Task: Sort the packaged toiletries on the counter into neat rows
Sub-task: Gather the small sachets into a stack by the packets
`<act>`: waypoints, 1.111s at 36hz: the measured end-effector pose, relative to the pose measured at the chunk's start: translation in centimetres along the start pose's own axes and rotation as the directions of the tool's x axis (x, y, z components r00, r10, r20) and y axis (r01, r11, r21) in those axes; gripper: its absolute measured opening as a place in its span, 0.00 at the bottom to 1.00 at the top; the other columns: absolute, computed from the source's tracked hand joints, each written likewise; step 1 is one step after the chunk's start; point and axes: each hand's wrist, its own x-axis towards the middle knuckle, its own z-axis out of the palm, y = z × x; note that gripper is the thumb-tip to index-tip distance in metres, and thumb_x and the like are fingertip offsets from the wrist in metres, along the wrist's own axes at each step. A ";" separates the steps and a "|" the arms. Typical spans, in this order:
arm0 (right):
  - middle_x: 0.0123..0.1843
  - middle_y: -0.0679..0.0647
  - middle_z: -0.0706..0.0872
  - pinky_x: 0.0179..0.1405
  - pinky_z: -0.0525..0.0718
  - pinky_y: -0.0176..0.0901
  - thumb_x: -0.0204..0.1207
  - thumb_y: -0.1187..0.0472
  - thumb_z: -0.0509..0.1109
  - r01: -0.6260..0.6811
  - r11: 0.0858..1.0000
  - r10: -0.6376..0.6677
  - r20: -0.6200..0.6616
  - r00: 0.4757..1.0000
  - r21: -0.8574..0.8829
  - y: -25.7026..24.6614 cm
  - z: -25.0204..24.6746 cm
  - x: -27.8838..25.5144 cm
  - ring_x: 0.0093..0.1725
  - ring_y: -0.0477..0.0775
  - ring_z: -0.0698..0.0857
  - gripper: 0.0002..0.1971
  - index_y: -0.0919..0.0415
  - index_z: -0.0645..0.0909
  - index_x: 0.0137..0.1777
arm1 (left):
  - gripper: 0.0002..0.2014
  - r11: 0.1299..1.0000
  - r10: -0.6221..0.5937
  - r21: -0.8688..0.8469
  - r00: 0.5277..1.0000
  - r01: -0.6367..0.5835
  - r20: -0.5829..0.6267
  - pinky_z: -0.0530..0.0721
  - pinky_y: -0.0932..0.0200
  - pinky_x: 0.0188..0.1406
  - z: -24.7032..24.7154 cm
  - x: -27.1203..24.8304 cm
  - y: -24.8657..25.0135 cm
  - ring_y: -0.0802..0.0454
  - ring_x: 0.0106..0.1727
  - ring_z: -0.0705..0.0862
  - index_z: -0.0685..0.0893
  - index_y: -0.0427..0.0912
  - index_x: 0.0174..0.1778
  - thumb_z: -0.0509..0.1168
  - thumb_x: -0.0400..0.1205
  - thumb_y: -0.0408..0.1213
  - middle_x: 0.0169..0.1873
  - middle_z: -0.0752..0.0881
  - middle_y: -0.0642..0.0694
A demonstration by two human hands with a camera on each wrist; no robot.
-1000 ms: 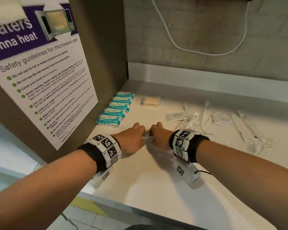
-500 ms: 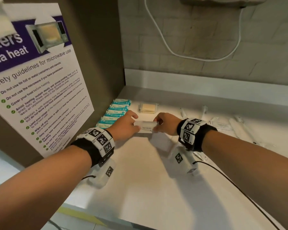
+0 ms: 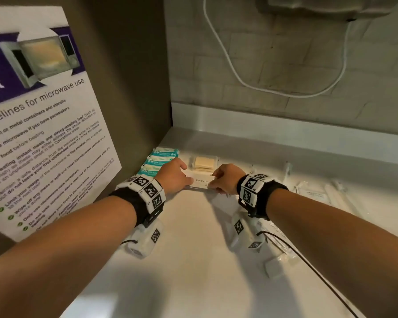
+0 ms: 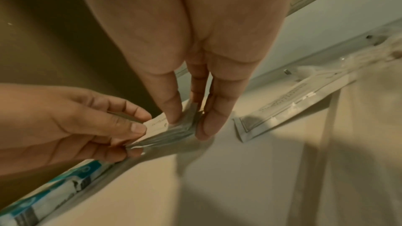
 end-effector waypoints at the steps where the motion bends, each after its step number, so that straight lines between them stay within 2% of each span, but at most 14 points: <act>1: 0.46 0.58 0.90 0.26 0.79 0.36 0.71 0.63 0.76 -0.010 1.000 0.010 0.002 1.000 0.000 0.0 0.0 0.2 0.32 0.51 0.83 0.12 0.59 0.80 0.52 | 0.21 1.000 -0.007 0.008 1.000 0.007 -0.006 0.82 0.59 0.58 0.1 0.3 0.0 0.46 0.59 0.85 0.74 0.47 0.62 0.75 0.77 0.37 0.60 0.87 0.44; 3: 0.50 0.58 0.90 0.28 0.83 0.38 0.71 0.63 0.76 -0.021 1.000 0.021 0.001 1.000 0.003 0.1 0.2 0.7 0.37 0.52 0.87 0.11 0.57 0.80 0.51 | 0.21 0.999 -0.012 0.033 1.000 0.013 -0.017 0.81 0.60 0.57 0.2 0.9 0.1 0.45 0.60 0.84 0.75 0.47 0.61 0.76 0.76 0.37 0.60 0.86 0.44; 6: 0.52 0.58 0.90 0.46 0.89 0.45 0.68 0.64 0.77 -0.035 0.999 0.035 -0.007 0.999 0.017 0.3 0.4 1.3 0.49 0.58 0.90 0.10 0.56 0.80 0.46 | 0.21 0.996 -0.014 0.085 0.999 0.017 -0.029 0.81 0.60 0.59 0.4 1.5 0.2 0.45 0.60 0.84 0.76 0.46 0.61 0.77 0.75 0.37 0.61 0.86 0.44; 10: 0.52 0.58 0.91 0.46 0.89 0.42 0.69 0.64 0.78 -0.036 0.999 0.036 -0.004 0.999 0.040 0.5 0.6 1.8 0.49 0.57 0.90 0.10 0.56 0.79 0.45 | 0.21 0.990 -0.031 0.134 0.999 0.035 -0.027 0.83 0.53 0.64 0.5 1.8 0.2 0.45 0.61 0.84 0.76 0.47 0.59 0.77 0.74 0.37 0.61 0.86 0.44; 15: 0.48 0.60 0.92 0.54 0.90 0.52 0.66 0.64 0.79 -0.016 1.000 0.016 0.004 1.000 -0.027 0.3 0.6 1.7 0.51 0.58 0.91 0.09 0.56 0.79 0.36 | 0.22 0.976 -0.022 0.217 0.999 0.029 -0.038 0.81 0.53 0.65 0.4 2.1 0.3 0.45 0.63 0.81 0.78 0.44 0.63 0.76 0.74 0.38 0.64 0.83 0.44; 18: 0.48 0.60 0.92 0.54 0.89 0.53 0.66 0.63 0.79 -0.004 0.998 0.004 0.004 1.000 -0.060 0.2 0.6 1.7 0.51 0.59 0.91 0.08 0.57 0.81 0.36 | 0.22 0.970 -0.016 0.244 0.999 0.026 -0.043 0.81 0.55 0.64 0.4 2.1 0.3 0.45 0.64 0.80 0.78 0.43 0.64 0.76 0.75 0.38 0.64 0.83 0.44; 21: 0.48 0.60 0.93 0.52 0.90 0.49 0.68 0.61 0.78 -0.001 0.998 0.002 0.007 1.000 -0.067 0.3 0.5 1.6 0.50 0.57 0.91 0.06 0.60 0.86 0.42 | 0.22 0.965 -0.014 0.262 0.999 0.024 -0.040 0.81 0.55 0.65 0.5 2.1 0.4 0.44 0.64 0.80 0.78 0.43 0.64 0.75 0.75 0.38 0.65 0.83 0.44; 24: 0.46 0.58 0.93 0.48 0.87 0.44 0.70 0.59 0.77 0.010 0.997 -0.009 0.010 1.000 -0.071 0.5 0.5 1.7 0.45 0.53 0.89 0.12 0.62 0.88 0.52 | 0.21 0.961 -0.011 0.275 1.000 0.016 -0.023 0.81 0.54 0.65 0.4 2.0 0.4 0.44 0.64 0.80 0.78 0.43 0.65 0.74 0.77 0.37 0.65 0.82 0.44; 26: 0.49 0.56 0.92 0.47 0.87 0.42 0.70 0.58 0.78 0.014 0.998 -0.013 0.019 1.000 -0.060 0.7 0.6 1.8 0.48 0.53 0.90 0.16 0.60 0.85 0.57 | 0.21 0.956 0.007 0.294 1.000 -0.004 -0.009 0.80 0.56 0.62 0.2 2.0 0.4 0.44 0.64 0.80 0.78 0.43 0.67 0.71 0.78 0.37 0.65 0.82 0.44; 29: 0.57 0.53 0.89 0.54 0.87 0.44 0.68 0.54 0.79 0.038 0.995 -0.033 0.052 0.998 -0.093 0.7 0.5 1.9 0.54 0.53 0.89 0.24 0.58 0.82 0.64 | 0.19 0.945 0.045 0.323 0.998 -0.054 0.035 0.78 0.60 0.54 -0.2 1.8 0.5 0.45 0.61 0.80 0.78 0.45 0.67 0.68 0.80 0.36 0.65 0.83 0.44; 31: 0.64 0.52 0.84 0.51 0.85 0.41 0.66 0.51 0.81 0.065 0.985 -0.056 0.064 0.996 -0.158 0.5 0.3 1.6 0.58 0.53 0.85 0.30 0.57 0.80 0.68 | 0.20 0.939 0.059 0.333 0.994 -0.088 0.094 0.77 0.62 0.51 -0.4 1.8 0.5 0.48 0.58 0.80 0.77 0.47 0.67 0.69 0.79 0.37 0.64 0.84 0.47; 33: 0.67 0.52 0.82 0.49 0.83 0.40 0.65 0.52 0.82 0.088 0.972 -0.073 0.072 0.995 -0.217 0.3 0.2 1.5 0.60 0.54 0.83 0.33 0.57 0.79 0.70 | 0.25 0.929 0.071 0.350 0.984 -0.124 0.161 0.77 0.62 0.54 -0.6 1.8 0.6 0.49 0.61 0.80 0.76 0.47 0.70 0.73 0.76 0.36 0.66 0.82 0.48; 36: 0.67 0.54 0.82 0.53 0.83 0.41 0.65 0.53 0.81 0.121 0.937 -0.095 0.095 0.991 -0.329 -0.3 0.3 1.5 0.62 0.55 0.83 0.34 0.59 0.78 0.72 | 0.34 0.880 0.104 0.430 0.967 -0.199 0.234 0.79 0.56 0.64 -0.8 1.7 0.9 0.47 0.66 0.79 0.76 0.48 0.73 0.77 0.70 0.34 0.67 0.78 0.48; 40: 0.65 0.55 0.84 0.55 0.84 0.43 0.65 0.53 0.81 0.136 0.913 -0.107 0.096 0.990 -0.385 -0.8 0.3 1.6 0.60 0.56 0.84 0.33 0.61 0.78 0.70 | 0.37 0.806 0.161 0.510 0.941 -0.300 0.298 0.82 0.49 0.66 -0.9 1.6 1.3 0.46 0.66 0.80 0.77 0.49 0.74 0.76 0.66 0.34 0.66 0.77 0.49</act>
